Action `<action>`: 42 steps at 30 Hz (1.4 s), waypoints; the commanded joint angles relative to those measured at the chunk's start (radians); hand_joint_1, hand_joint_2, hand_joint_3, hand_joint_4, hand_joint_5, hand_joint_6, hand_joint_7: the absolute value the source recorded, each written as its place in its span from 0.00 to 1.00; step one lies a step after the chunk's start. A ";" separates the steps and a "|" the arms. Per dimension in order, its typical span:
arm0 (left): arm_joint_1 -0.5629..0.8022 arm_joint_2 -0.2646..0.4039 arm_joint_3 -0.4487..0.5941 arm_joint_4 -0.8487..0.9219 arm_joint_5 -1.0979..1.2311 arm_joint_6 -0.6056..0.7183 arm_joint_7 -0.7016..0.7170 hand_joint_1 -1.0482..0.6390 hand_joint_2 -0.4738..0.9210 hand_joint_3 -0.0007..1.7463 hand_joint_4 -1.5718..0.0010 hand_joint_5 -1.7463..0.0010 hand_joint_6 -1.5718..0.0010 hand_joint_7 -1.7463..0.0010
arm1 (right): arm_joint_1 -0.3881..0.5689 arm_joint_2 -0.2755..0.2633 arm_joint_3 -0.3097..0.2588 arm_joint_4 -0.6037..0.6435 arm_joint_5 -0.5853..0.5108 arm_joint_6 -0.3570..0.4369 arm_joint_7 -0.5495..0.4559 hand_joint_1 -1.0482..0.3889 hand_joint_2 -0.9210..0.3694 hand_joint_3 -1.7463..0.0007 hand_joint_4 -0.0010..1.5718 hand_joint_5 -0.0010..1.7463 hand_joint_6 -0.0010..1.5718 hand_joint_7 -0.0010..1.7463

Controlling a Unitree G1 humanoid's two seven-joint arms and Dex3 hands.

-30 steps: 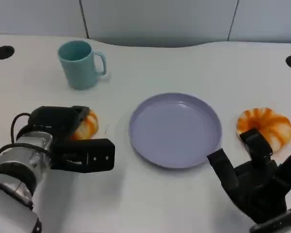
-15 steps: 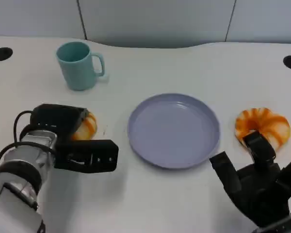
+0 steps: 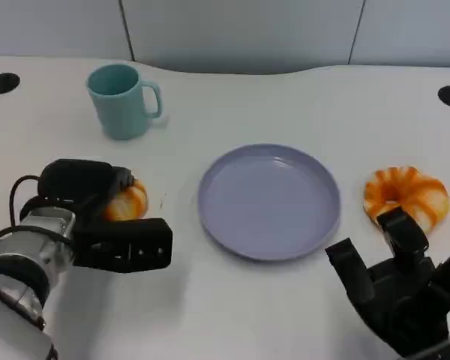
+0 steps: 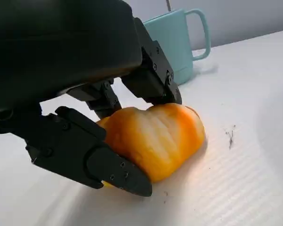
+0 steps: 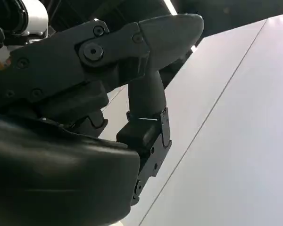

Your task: Grasp the bread from the table and place it into the plate.

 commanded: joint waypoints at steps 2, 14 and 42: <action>0.008 0.158 0.043 -0.135 -0.009 -0.207 0.214 0.64 0.85 0.00 0.24 0.83 0.22 0.98 | -0.018 0.014 -0.004 0.027 0.003 -0.013 0.001 0.31 0.00 0.96 0.58 1.00 0.45 1.00; -0.011 0.230 0.098 -0.328 -0.014 -0.322 0.251 0.68 0.83 0.00 0.16 0.93 0.20 0.99 | -0.069 0.013 -0.005 0.085 -0.003 -0.029 0.014 0.32 0.00 0.96 0.57 1.00 0.44 1.00; -0.147 -0.182 -0.113 -0.052 0.143 -0.273 0.330 0.59 0.84 0.00 0.08 0.93 0.17 0.99 | -0.027 0.046 0.013 0.041 0.001 -0.080 0.005 0.32 0.00 0.96 0.58 1.00 0.44 1.00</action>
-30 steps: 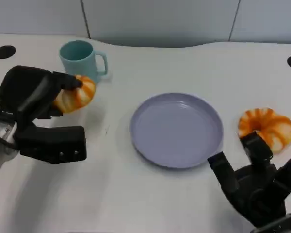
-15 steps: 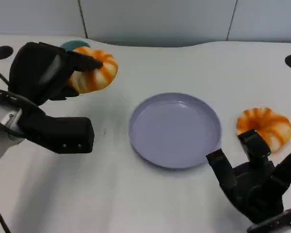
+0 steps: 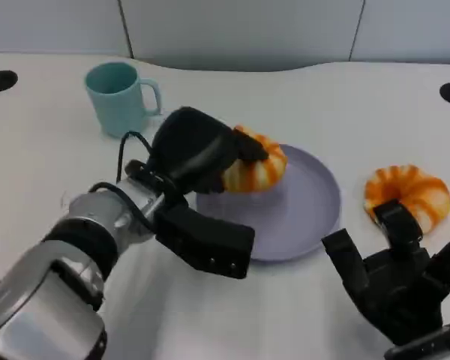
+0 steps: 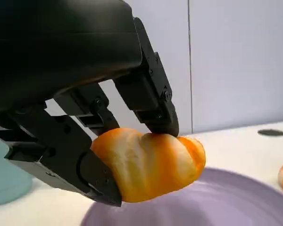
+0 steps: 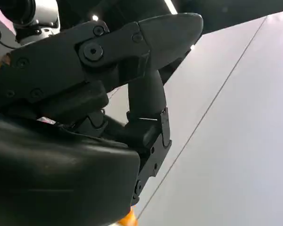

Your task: Grasp the bread from the table and place it into the plate.

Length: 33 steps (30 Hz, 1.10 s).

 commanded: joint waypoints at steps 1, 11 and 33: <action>-0.022 -0.009 -0.014 0.019 0.005 0.005 0.035 0.59 0.84 0.00 0.08 0.93 0.17 0.99 | 0.019 0.044 0.004 -0.014 0.008 -0.014 -0.001 0.32 0.00 0.96 0.58 1.00 0.44 1.00; -0.028 -0.003 0.021 0.029 -0.065 0.007 -0.181 0.37 0.91 0.02 0.55 0.98 0.58 1.00 | 0.017 0.044 0.012 -0.008 0.011 -0.029 -0.002 0.32 0.00 0.95 0.58 1.00 0.43 1.00; -0.017 0.099 0.078 -0.094 -0.113 -0.010 -0.201 0.07 1.00 0.26 0.90 0.98 0.88 1.00 | -0.046 0.046 0.020 0.066 0.002 -0.048 0.015 0.32 0.00 0.96 0.58 1.00 0.45 1.00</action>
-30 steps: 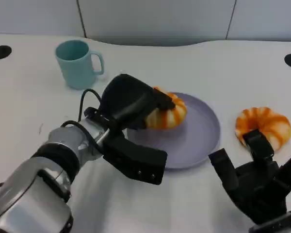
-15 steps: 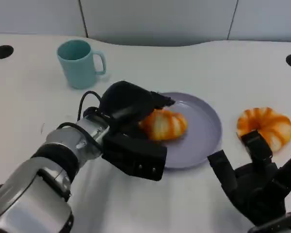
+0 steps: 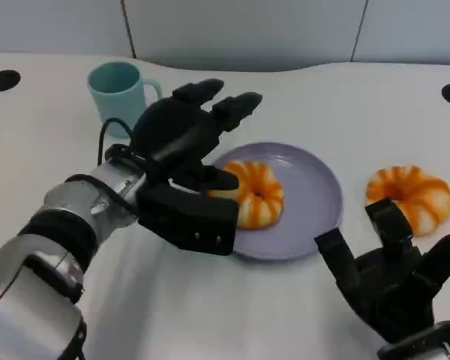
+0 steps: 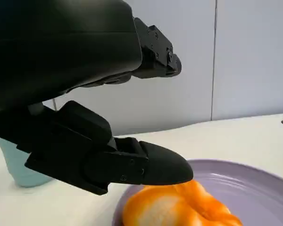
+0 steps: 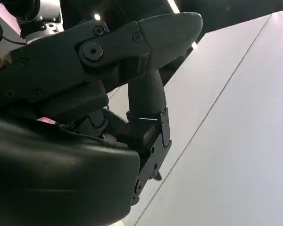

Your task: Grasp the bread from the table and place it into the plate.

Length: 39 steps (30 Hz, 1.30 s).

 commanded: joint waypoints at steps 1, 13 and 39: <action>-0.016 0.015 0.007 -0.010 -0.004 -0.006 0.013 0.07 1.00 0.26 0.90 0.98 0.88 1.00 | -0.018 0.046 -0.004 0.009 0.004 -0.012 0.011 0.32 0.00 0.96 0.58 1.00 0.45 1.00; 0.459 -0.102 0.792 -0.432 -1.452 0.300 -1.266 0.16 1.00 0.30 0.77 0.91 0.83 0.98 | -0.021 0.026 -0.003 0.036 -0.005 -0.006 0.027 0.31 0.00 0.94 0.59 1.00 0.45 1.00; 0.964 -0.187 0.982 -0.624 -1.656 0.634 -1.533 0.18 1.00 0.22 0.65 0.84 0.70 0.97 | 0.022 -0.006 -0.024 -0.029 0.010 0.086 0.020 0.32 0.00 0.95 0.57 1.00 0.44 1.00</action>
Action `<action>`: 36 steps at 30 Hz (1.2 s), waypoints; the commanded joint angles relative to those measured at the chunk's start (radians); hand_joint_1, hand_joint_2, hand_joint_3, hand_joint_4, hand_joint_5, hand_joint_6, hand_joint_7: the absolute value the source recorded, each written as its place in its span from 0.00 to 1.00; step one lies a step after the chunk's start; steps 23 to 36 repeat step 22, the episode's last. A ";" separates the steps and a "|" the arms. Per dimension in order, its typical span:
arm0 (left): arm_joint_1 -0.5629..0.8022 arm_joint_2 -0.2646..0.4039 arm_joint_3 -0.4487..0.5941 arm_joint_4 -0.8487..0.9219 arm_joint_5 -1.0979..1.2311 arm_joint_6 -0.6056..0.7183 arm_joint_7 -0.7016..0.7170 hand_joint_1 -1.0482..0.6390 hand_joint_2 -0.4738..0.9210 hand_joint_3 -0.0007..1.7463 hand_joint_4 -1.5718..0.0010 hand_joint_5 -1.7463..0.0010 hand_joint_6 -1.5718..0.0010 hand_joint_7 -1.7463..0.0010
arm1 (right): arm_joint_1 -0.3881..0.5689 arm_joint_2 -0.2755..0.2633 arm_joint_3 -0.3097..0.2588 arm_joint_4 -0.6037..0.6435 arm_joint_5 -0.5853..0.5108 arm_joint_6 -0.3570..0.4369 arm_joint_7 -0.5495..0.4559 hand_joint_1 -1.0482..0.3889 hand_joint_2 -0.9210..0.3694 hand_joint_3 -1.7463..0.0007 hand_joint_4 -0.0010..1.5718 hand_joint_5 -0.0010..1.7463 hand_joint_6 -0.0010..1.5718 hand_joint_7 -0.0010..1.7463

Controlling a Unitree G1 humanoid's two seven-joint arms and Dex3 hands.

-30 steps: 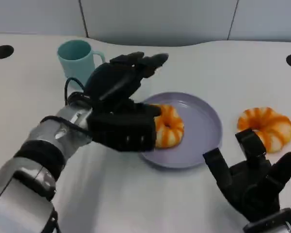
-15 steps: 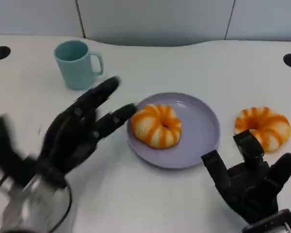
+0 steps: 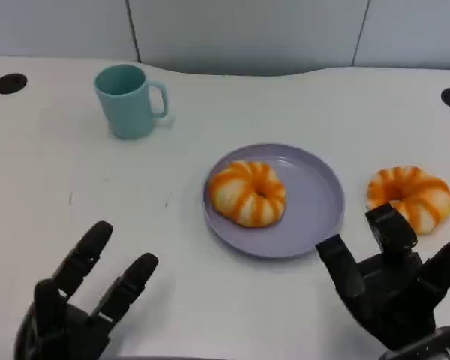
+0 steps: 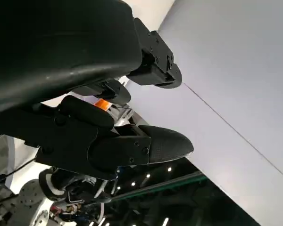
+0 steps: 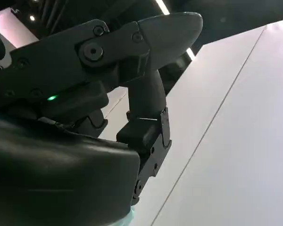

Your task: Grasp the bread from the table and place it into the plate.

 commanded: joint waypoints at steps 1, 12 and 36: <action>-0.001 -0.025 0.034 0.023 -0.006 0.001 -0.016 0.18 1.00 0.22 0.65 0.84 0.70 0.98 | 0.001 -0.005 -0.007 -0.007 -0.008 0.007 -0.003 0.32 0.00 0.95 0.57 1.00 0.44 1.00; -0.061 -0.038 0.055 0.030 0.008 0.018 -0.009 0.18 1.00 0.22 0.64 0.86 0.67 0.98 | -0.001 0.007 -0.008 -0.014 -0.017 0.000 -0.009 0.31 0.00 0.96 0.58 1.00 0.45 1.00; -0.071 -0.047 0.060 0.027 0.022 0.014 0.000 0.18 1.00 0.21 0.63 0.86 0.66 0.98 | 0.006 0.013 -0.009 -0.018 -0.018 -0.008 -0.013 0.31 0.00 0.96 0.58 1.00 0.45 1.00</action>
